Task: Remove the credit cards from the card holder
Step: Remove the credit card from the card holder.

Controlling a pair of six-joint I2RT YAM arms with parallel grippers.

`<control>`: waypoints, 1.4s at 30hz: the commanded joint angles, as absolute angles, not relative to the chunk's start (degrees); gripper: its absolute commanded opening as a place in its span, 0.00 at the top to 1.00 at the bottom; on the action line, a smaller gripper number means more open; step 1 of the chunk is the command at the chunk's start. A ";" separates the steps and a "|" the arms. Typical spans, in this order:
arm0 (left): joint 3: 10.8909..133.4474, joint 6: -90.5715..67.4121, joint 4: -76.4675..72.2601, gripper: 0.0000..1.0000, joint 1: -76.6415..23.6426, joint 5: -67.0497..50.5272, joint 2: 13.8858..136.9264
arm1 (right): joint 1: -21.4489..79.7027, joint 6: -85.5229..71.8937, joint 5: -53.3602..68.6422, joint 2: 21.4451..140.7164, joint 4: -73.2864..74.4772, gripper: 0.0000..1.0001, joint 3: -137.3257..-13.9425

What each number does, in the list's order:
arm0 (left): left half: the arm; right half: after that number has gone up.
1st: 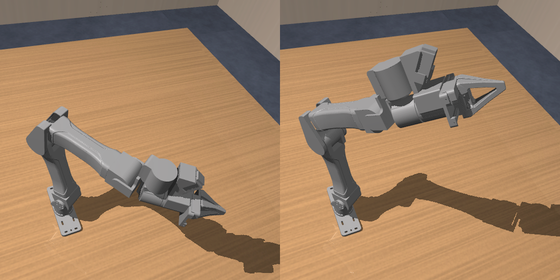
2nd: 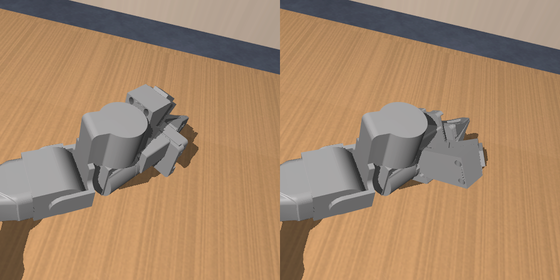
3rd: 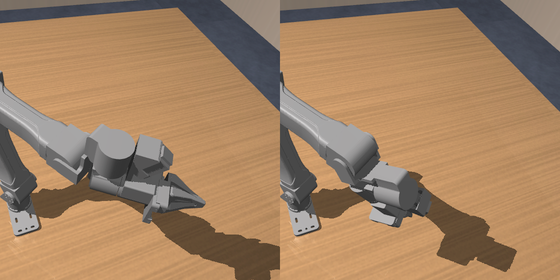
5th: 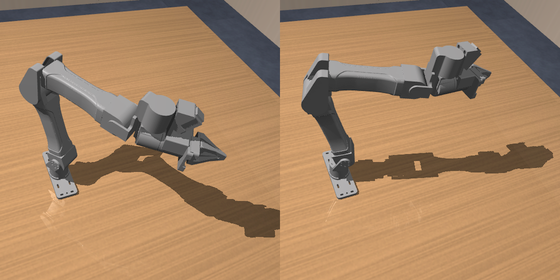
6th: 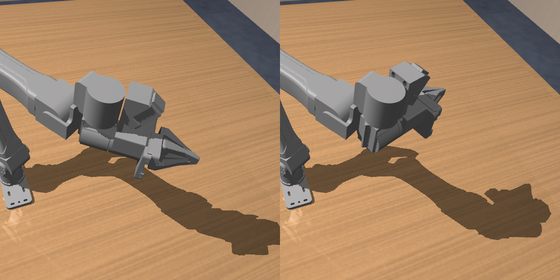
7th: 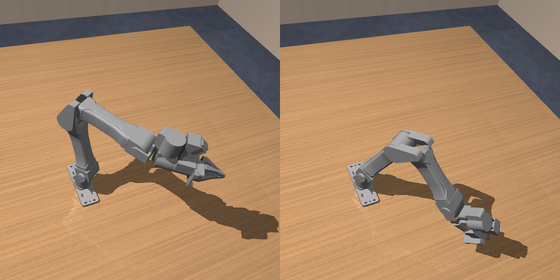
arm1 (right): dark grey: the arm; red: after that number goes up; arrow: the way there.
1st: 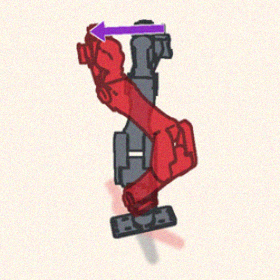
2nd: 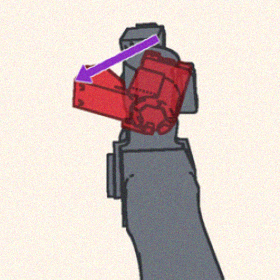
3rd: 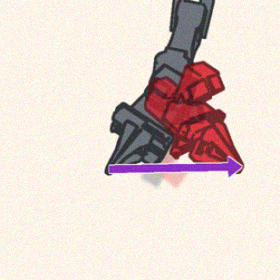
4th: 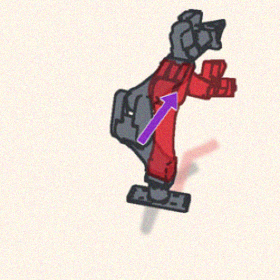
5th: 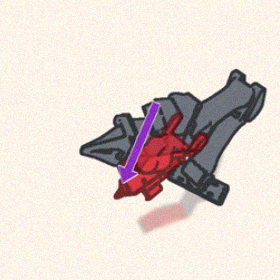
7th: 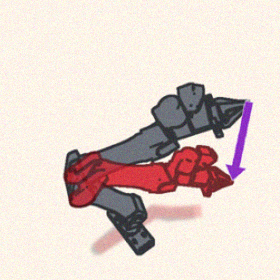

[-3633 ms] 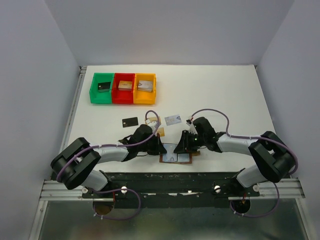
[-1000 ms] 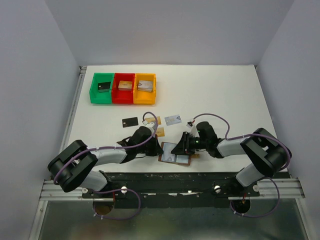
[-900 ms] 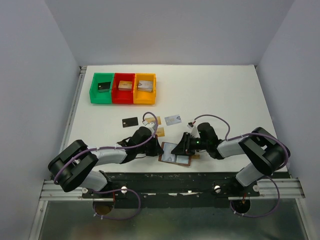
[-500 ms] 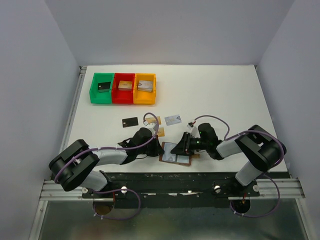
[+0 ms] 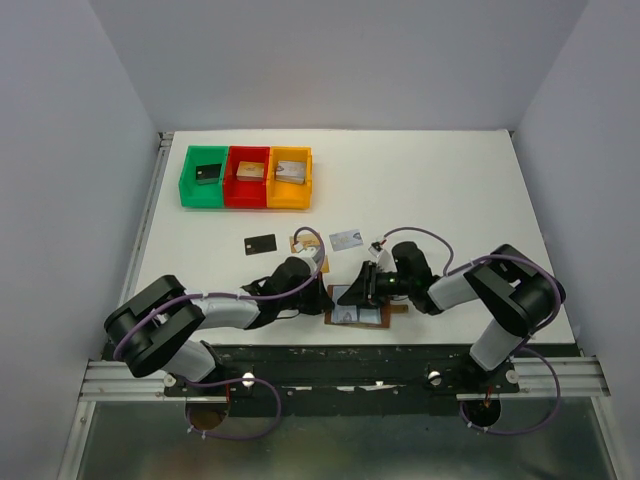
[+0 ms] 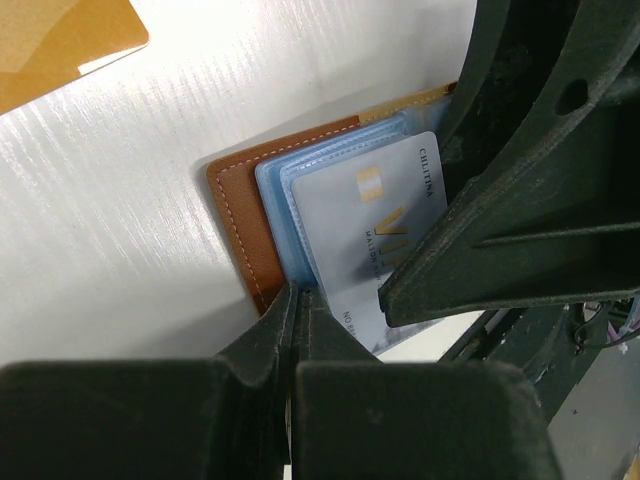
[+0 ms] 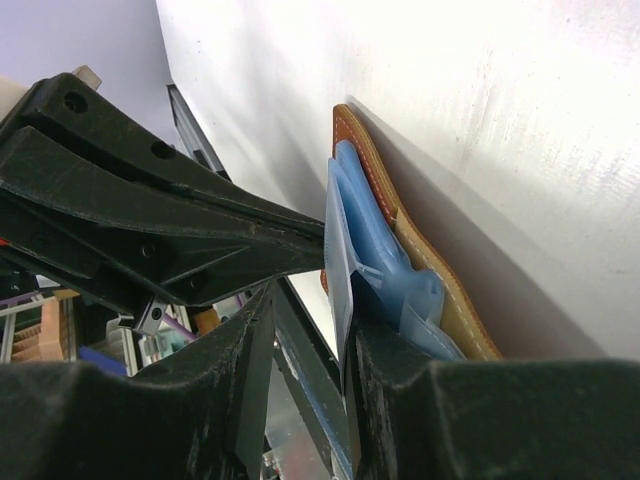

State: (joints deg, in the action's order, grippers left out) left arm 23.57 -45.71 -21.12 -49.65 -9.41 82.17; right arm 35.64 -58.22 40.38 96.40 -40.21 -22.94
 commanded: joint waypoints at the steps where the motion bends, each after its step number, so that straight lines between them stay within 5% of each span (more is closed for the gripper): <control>1: 23.38 -45.79 -17.05 0.97 -51.33 -10.64 84.02 | 36.30 -56.87 40.87 95.54 -40.44 0.61 -23.99; 20: 22.50 -48.07 -15.38 1.00 -51.33 -8.09 86.31 | 36.30 -45.27 33.05 83.24 -11.17 0.64 -28.47; 42: 21.10 -49.57 -14.77 1.00 -51.24 -6.68 86.05 | 36.12 -43.07 30.15 78.66 -5.54 0.66 -28.13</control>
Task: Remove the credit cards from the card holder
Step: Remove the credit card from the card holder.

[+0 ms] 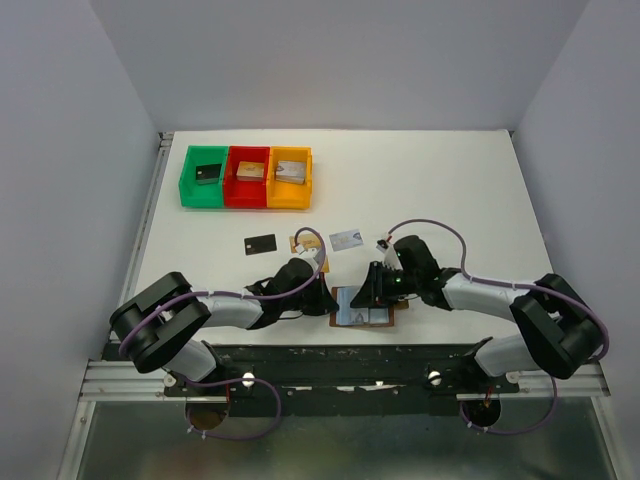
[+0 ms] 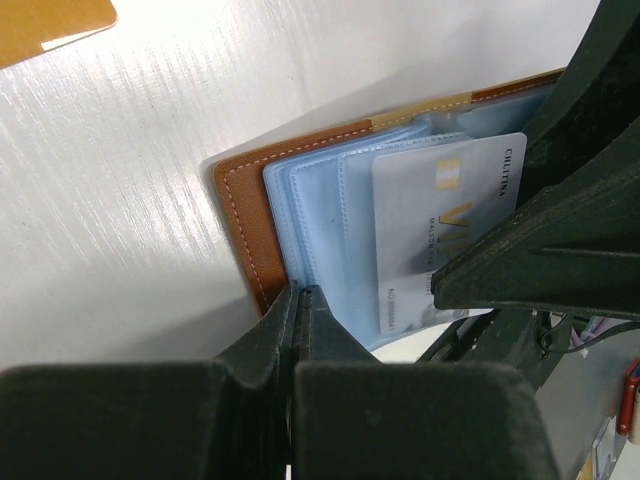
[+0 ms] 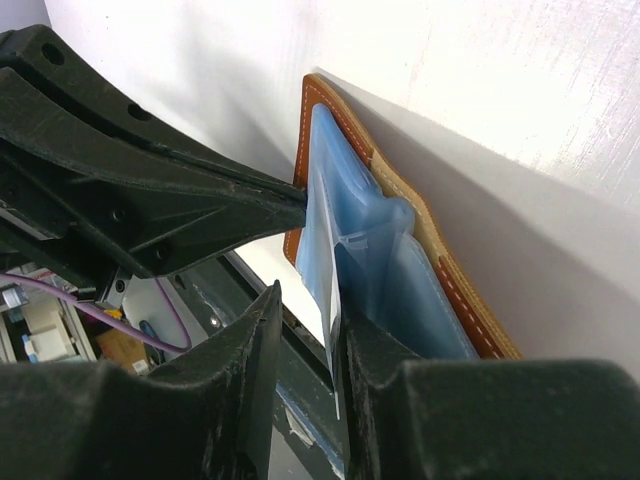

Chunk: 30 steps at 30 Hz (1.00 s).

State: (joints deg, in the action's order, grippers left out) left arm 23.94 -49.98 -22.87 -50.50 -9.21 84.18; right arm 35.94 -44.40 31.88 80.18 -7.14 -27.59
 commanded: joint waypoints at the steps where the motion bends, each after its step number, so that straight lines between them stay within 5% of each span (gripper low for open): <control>1: 20.92 -49.57 -14.77 1.00 -51.24 -6.59 85.96 | 36.04 -43.15 30.06 78.40 -5.36 0.66 -27.95; 30: 19.86 -50.19 -14.06 1.00 -51.24 -5.63 85.52 | 34.37 -41.66 28.39 73.39 -1.94 0.80 -26.37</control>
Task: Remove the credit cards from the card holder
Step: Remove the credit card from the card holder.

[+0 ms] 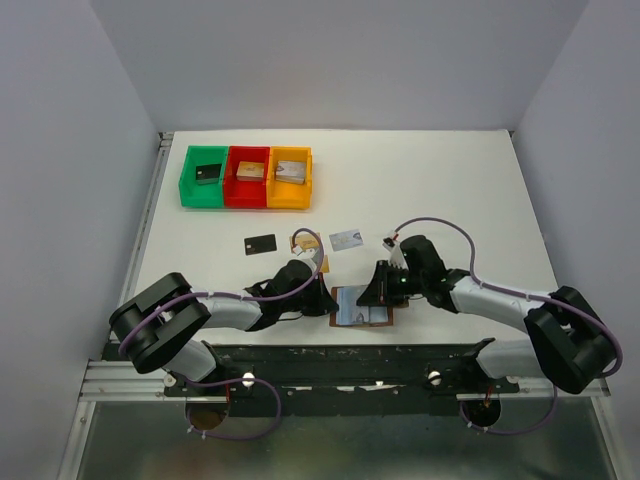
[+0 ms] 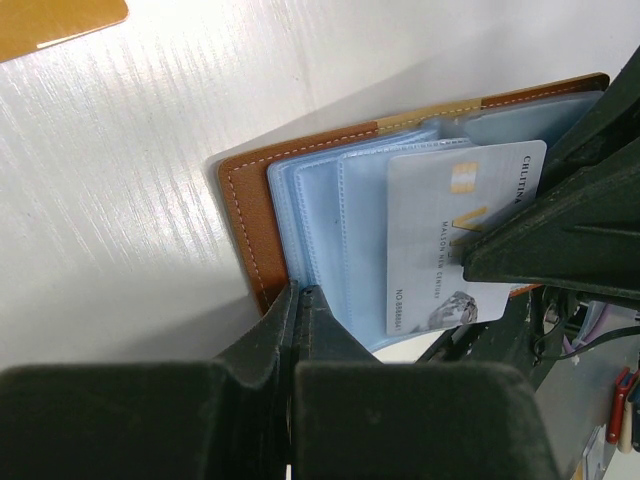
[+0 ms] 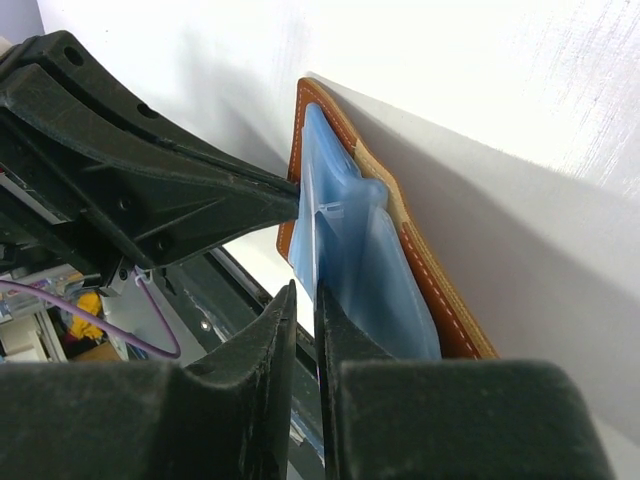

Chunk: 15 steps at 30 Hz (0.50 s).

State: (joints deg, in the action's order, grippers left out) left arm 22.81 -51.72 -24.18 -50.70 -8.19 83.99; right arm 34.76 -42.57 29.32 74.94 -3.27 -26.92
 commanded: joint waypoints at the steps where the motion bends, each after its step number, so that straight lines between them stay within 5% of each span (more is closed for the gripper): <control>1: 19.95 -50.27 -13.80 1.00 -51.15 -5.45 85.52 | 34.28 -41.57 28.39 73.21 -1.67 0.80 -26.28; 15: 19.69 -50.01 -13.45 1.00 -51.06 -5.36 85.52 | 33.49 -40.52 27.77 71.19 -0.09 0.83 -26.19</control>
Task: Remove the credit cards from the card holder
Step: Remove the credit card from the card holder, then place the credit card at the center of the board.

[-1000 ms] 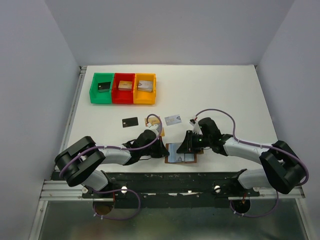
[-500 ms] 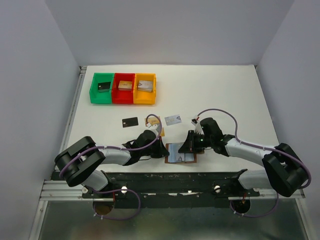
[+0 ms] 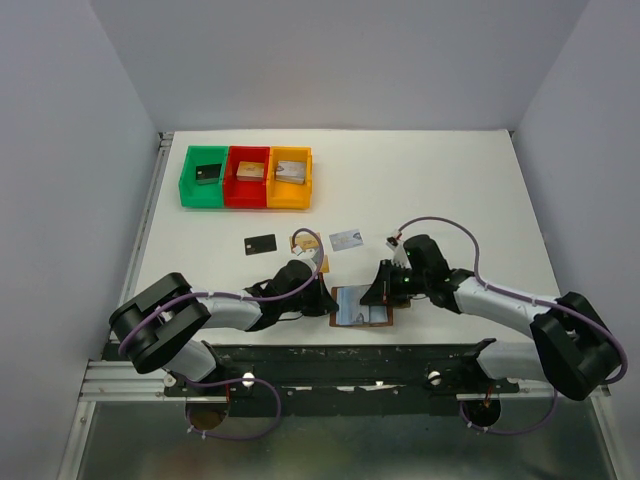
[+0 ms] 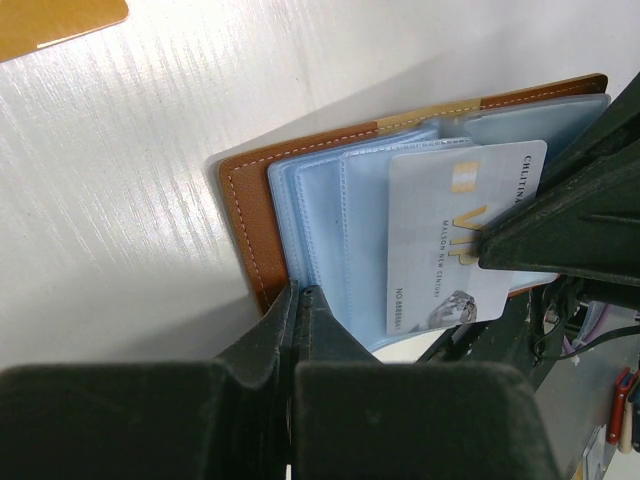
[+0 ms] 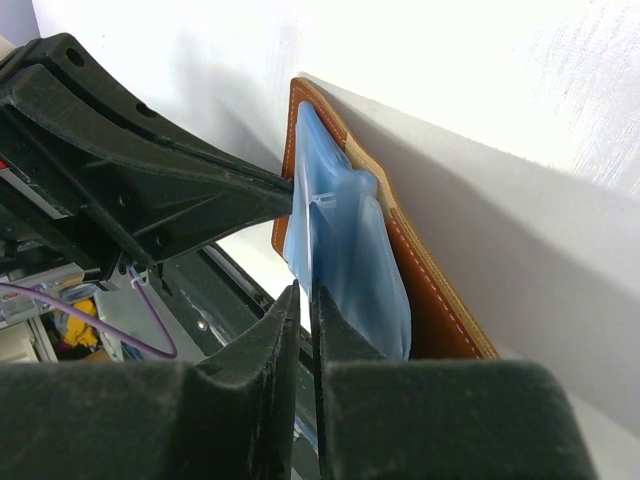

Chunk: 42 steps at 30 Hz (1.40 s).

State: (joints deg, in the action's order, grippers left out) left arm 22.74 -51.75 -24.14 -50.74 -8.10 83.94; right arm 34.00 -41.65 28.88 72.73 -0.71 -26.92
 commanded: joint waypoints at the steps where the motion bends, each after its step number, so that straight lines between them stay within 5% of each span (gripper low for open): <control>1: 19.69 -50.01 -13.45 1.00 -51.06 -5.36 85.43 | 33.40 -40.43 27.77 71.19 -0.09 0.84 -26.10; 10: 19.69 -50.01 -13.01 1.00 -50.98 -5.27 85.17 | 32.61 -39.55 27.42 69.52 3.51 1.00 -26.10; 28: 20.65 -47.56 -7.92 0.99 -50.89 -4.83 77.53 | 30.41 -31.56 19.78 60.12 25.04 1.00 -35.50; 30: 22.05 -46.15 -6.07 0.84 -50.80 -4.66 74.46 | 30.41 -29.71 19.86 59.33 27.59 1.00 -37.69; 32: 23.89 -44.66 -5.02 0.55 -50.71 -4.83 70.86 | 30.41 -28.13 19.60 58.80 30.14 1.00 -39.80; 34: 26.61 -43.69 -2.65 0.36 -50.54 -4.66 67.34 | 30.41 -26.99 19.60 58.36 31.98 1.00 -41.48; 42: 36.30 -37.01 5.72 0.20 -48.44 -5.96 56.18 | 30.76 -18.65 35.39 55.91 34.11 1.00 -46.49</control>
